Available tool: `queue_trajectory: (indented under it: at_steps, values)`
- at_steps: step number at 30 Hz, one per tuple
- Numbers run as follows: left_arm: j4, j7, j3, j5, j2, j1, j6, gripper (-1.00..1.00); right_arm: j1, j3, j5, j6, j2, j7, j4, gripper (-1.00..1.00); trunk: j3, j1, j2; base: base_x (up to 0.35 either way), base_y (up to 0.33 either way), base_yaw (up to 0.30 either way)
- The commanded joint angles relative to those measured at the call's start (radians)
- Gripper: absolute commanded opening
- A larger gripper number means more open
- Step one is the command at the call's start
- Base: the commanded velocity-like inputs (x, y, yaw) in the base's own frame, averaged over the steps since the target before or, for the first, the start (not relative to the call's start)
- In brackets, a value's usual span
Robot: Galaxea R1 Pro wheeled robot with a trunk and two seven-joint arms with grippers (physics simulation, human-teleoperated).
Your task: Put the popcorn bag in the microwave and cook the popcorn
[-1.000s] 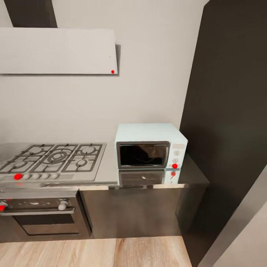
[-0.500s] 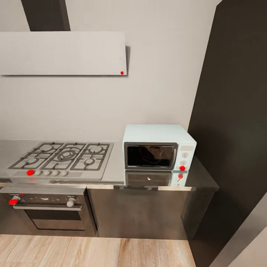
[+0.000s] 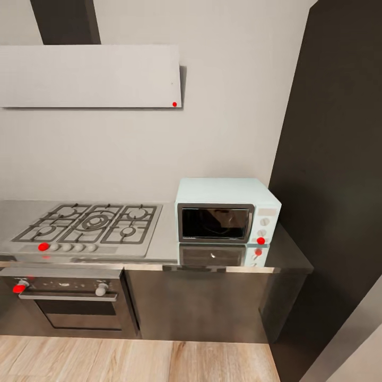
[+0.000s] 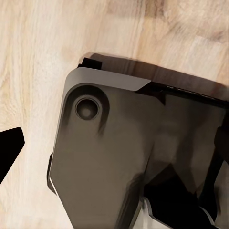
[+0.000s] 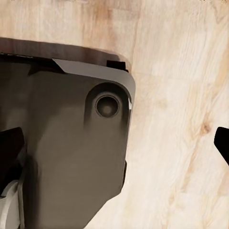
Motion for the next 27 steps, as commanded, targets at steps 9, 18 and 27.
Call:
queue_trajectory:
  at_steps: [9,18,27]
  values:
    - [0.000,0.000,-0.008,0.010,-0.001,-0.001,0.001,1.00,-0.001,-0.006,0.012,0.039,-0.011,0.016,-0.243,1.00,-0.002,0.000,-0.001,0.000,0.000,0.000]
    - [-0.001,0.000,-0.008,0.010,-0.001,-0.001,0.001,1.00,-0.001,-0.014,-0.003,0.521,0.000,0.139,-0.964,1.00,-0.002,0.000,-0.001,0.000,0.000,0.000]
    - [-0.001,0.000,-0.008,0.010,-0.001,-0.001,0.001,1.00,0.000,-0.010,-0.087,0.859,-0.008,0.149,-1.545,1.00,-0.002,0.000,-0.001,0.000,0.000,0.000]
